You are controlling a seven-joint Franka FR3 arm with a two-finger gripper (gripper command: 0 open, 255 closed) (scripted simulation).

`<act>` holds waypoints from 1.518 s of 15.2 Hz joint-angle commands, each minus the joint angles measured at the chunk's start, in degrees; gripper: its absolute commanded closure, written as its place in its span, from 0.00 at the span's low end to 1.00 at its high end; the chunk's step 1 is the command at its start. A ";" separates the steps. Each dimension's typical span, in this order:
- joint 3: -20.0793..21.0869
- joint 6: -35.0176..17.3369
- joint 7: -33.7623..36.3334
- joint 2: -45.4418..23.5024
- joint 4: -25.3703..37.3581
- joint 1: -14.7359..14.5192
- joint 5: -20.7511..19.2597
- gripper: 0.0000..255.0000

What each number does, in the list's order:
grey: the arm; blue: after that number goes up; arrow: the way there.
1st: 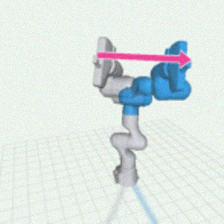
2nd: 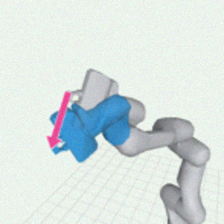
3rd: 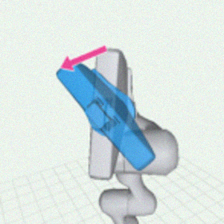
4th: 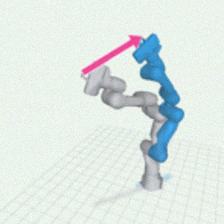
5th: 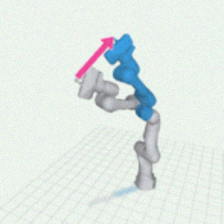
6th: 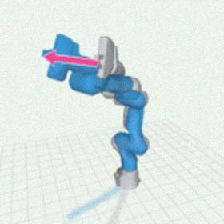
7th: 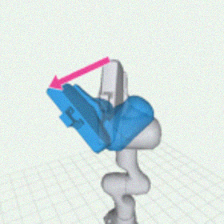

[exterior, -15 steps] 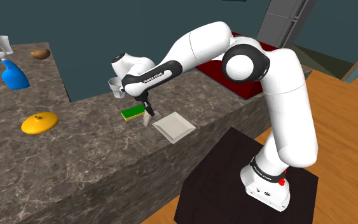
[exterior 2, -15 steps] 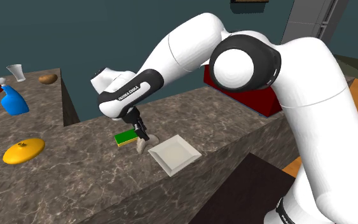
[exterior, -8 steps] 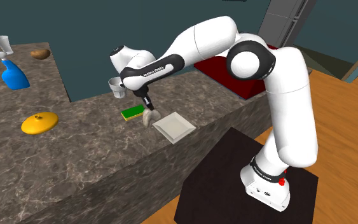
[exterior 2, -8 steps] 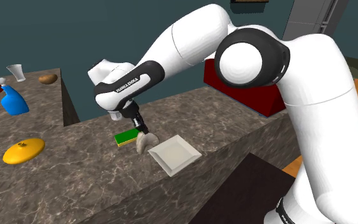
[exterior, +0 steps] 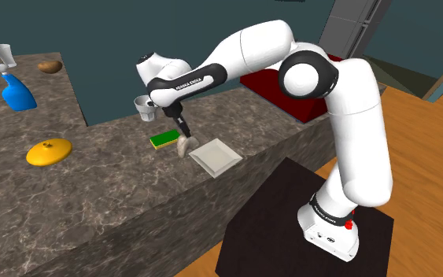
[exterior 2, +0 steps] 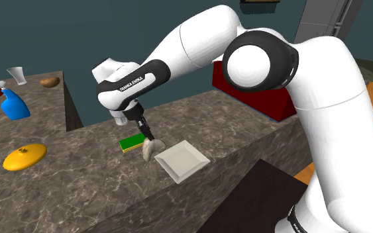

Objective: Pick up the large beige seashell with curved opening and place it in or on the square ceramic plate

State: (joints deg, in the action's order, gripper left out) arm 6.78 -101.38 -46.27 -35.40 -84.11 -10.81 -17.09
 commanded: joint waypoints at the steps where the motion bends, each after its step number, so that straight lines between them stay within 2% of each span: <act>1: 1.21 -0.51 -6.04 -1.75 1.32 1.56 1.13 0.00; 8: 0.87 -5.96 -5.47 -2.25 -3.63 2.34 0.53 0.00; 16: 0.87 -5.95 -5.47 -2.26 -3.63 2.34 0.53 0.00; 17: 0.87 -5.95 -5.47 -2.26 -3.63 2.34 0.53 1.00; 23: 0.87 -5.93 -5.48 -2.22 -3.64 2.34 0.54 1.00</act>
State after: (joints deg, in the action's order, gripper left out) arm 7.65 -107.37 -51.75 -37.62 -87.70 -8.47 -16.56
